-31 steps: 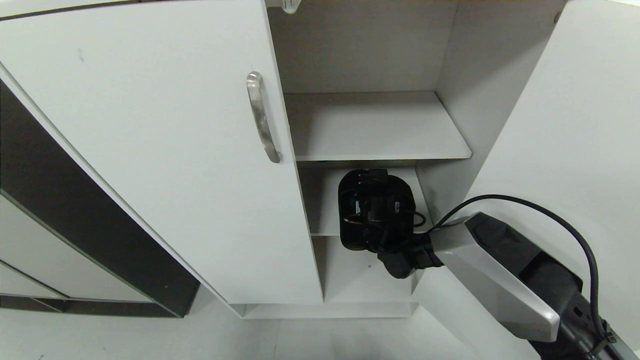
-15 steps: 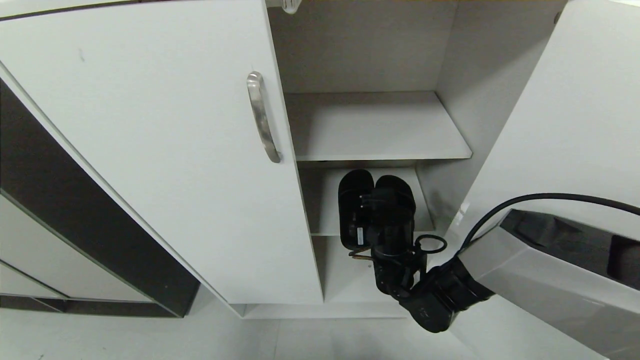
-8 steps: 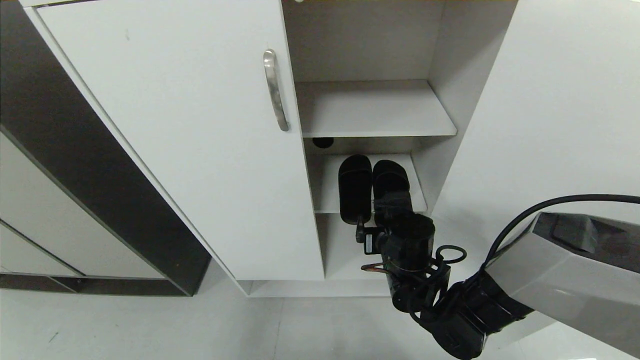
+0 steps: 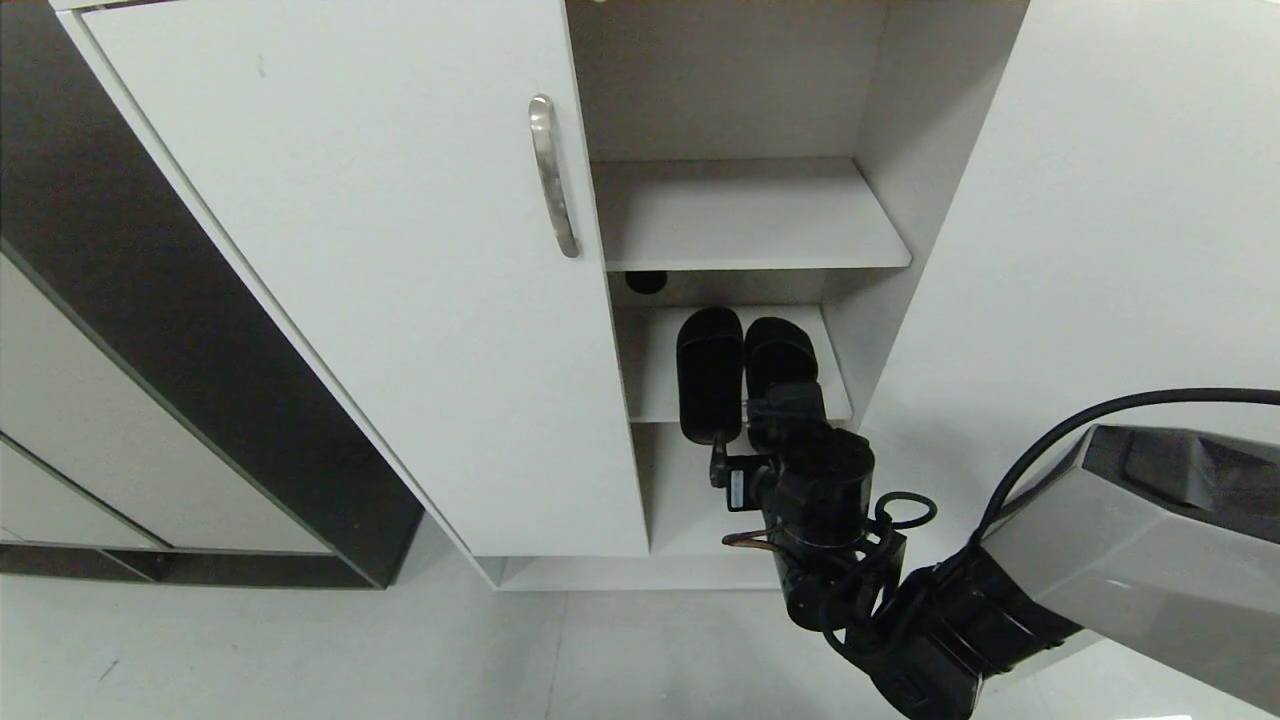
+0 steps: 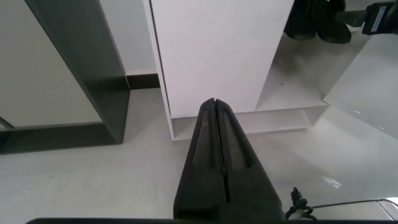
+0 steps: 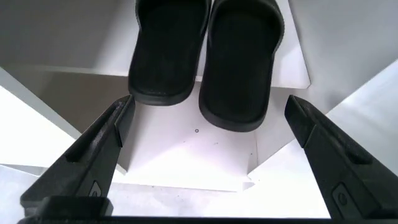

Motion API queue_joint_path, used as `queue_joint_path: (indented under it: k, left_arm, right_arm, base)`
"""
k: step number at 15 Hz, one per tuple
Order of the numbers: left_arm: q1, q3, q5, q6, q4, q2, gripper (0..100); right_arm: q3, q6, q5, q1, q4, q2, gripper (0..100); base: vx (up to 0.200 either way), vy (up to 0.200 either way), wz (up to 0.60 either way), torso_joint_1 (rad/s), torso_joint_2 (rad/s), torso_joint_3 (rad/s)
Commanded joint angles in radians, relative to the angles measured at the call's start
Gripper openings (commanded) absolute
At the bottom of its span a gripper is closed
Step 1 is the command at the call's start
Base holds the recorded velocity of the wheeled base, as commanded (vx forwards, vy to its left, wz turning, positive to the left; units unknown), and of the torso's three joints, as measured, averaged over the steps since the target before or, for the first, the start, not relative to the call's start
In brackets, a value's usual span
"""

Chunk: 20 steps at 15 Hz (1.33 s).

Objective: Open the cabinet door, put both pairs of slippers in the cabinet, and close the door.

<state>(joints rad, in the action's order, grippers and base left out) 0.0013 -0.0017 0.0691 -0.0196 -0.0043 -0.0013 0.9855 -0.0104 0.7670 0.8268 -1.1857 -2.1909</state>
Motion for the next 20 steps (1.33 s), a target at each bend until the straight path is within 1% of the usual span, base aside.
queue_joint_path:
  k: [1,6,20]
  left_arm:
    - [0.0,0.0,0.0,0.001,0.0,0.001,0]
    - [0.0,0.0,0.0,0.001,0.0,0.001,0]
    - [0.0,0.0,0.0,0.0,0.0,0.001,0]
  right_arm:
    - [-0.001,0.0,0.0,0.003,0.0,0.002,100]
    - [-0.004,0.0,0.0,0.005,-0.002,0.002,100]
    - [-0.013,0.001,0.0,0.0,0.0,-0.006,100]
  base:
    - [0.0,0.0,0.0,0.0,0.0,0.0]
    - [0.0,0.0,0.0,0.003,0.0,0.048]
    - [0.0,0.0,0.0,0.002,0.0,0.201]
